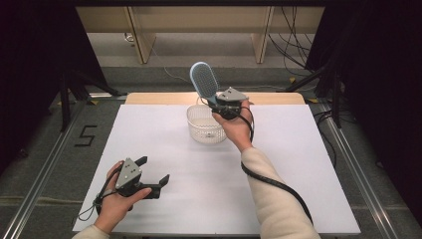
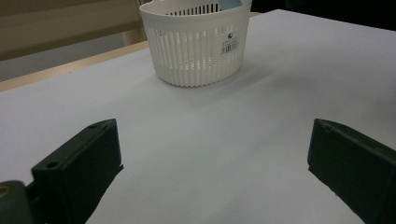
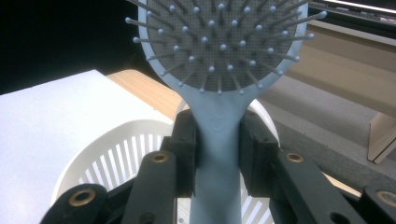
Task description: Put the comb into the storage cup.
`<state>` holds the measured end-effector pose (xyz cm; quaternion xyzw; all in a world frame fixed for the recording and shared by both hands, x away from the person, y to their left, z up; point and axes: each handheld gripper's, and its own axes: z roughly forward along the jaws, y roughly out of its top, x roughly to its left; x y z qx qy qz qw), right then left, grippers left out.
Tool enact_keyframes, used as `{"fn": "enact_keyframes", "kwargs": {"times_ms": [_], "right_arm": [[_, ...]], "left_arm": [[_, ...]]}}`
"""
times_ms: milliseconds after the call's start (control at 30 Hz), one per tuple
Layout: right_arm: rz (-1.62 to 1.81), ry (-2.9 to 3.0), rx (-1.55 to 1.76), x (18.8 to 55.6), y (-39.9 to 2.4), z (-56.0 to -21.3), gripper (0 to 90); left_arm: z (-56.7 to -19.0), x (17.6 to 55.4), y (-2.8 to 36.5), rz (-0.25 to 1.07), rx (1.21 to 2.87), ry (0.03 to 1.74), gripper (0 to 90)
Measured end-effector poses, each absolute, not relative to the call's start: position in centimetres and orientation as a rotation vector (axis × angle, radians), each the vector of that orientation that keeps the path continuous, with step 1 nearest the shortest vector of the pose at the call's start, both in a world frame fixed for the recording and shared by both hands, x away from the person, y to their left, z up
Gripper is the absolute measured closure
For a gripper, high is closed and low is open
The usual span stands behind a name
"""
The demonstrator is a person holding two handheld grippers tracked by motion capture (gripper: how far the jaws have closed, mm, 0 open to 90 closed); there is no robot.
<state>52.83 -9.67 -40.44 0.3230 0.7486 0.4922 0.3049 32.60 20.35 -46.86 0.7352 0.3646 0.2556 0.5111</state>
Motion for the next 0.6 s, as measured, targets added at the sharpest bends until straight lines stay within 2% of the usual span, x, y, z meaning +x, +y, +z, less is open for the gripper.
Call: {"fn": "enact_keyframes", "kwargs": {"times_ms": [600], "right_arm": [[1.256, 2.016, 0.852, 52.63, -9.55, -41.24, 70.2]], "left_arm": [[-46.95, 32.64, 20.17, 0.61, 1.772, 0.879, 2.3]]}}
